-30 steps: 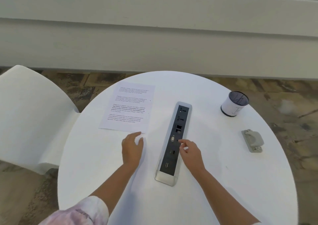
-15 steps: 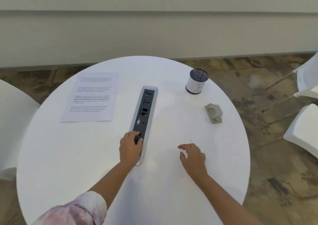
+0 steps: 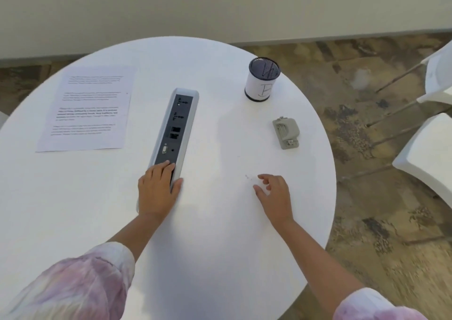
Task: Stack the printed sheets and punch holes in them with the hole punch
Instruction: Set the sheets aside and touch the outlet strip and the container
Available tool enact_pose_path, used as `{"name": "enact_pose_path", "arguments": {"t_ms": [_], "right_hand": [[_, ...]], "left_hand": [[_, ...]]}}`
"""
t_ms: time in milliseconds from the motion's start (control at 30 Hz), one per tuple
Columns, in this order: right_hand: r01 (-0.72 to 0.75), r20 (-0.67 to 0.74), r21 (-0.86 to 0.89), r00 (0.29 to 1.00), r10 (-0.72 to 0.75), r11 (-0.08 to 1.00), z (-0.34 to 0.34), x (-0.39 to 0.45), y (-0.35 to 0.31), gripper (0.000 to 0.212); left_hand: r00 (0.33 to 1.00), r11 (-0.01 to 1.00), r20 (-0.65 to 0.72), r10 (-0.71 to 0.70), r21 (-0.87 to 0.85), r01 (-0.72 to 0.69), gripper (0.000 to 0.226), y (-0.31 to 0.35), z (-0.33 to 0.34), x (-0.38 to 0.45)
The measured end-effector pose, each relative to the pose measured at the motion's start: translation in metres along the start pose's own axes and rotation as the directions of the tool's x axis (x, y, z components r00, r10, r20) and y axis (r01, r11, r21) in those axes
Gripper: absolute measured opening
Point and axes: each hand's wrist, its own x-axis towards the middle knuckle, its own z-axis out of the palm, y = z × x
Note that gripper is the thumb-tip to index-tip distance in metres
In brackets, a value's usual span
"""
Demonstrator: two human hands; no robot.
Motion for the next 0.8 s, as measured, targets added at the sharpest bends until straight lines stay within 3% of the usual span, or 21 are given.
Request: {"name": "enact_pose_path", "arguments": {"t_ms": [800], "right_hand": [[0.195,0.087,-0.035,0.978,-0.191,0.980,0.010,0.053,-0.007,0.012]], "left_hand": [[0.989,0.993,-0.100,-0.113,-0.050,0.108,0.047,0.002,0.010,0.010]]}}
